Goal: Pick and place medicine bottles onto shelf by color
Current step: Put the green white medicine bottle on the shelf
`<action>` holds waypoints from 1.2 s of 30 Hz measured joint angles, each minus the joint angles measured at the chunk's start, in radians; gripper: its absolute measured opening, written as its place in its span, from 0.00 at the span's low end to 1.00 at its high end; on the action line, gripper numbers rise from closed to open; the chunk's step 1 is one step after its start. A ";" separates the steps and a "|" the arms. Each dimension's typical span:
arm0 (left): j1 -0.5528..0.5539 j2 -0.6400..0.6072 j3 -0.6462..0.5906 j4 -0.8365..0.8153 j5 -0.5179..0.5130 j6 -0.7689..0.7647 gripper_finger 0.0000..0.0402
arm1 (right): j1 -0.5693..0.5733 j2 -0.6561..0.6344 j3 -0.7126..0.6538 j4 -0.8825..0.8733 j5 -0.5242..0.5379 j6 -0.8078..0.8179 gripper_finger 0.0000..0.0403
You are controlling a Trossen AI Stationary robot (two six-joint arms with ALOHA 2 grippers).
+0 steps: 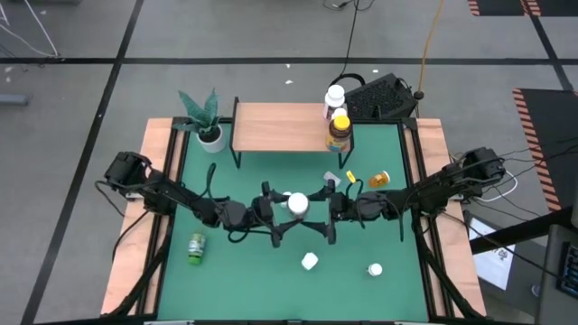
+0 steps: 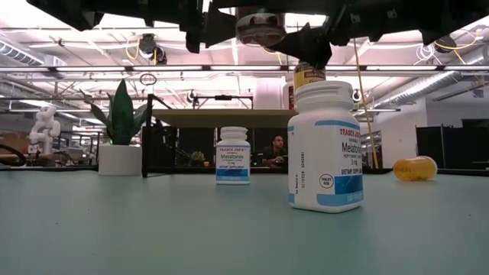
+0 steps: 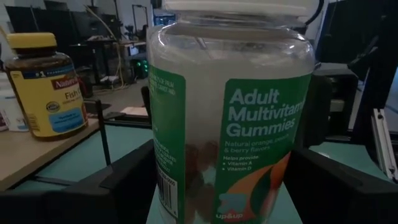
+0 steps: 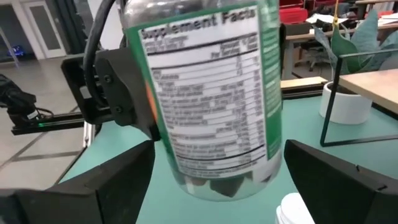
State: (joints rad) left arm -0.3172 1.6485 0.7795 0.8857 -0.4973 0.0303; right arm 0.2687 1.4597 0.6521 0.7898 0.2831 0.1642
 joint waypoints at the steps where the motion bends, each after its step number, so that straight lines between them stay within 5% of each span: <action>1: 0.000 0.000 0.000 0.003 0.000 0.000 0.75 | 0.000 0.000 0.000 0.002 0.000 0.000 0.87; 23: 0.002 0.001 -0.002 -0.018 -0.006 -0.003 0.75 | -0.008 0.074 0.000 0.075 0.002 -0.075 0.70; 36: -0.020 0.000 0.001 0.011 -0.019 0.032 0.98 | -0.021 0.077 0.001 -0.042 -0.028 -0.131 0.70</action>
State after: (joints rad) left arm -0.3371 1.6485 0.7801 0.8967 -0.5159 0.0624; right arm 0.2474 1.5366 0.6527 0.7481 0.2551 0.0335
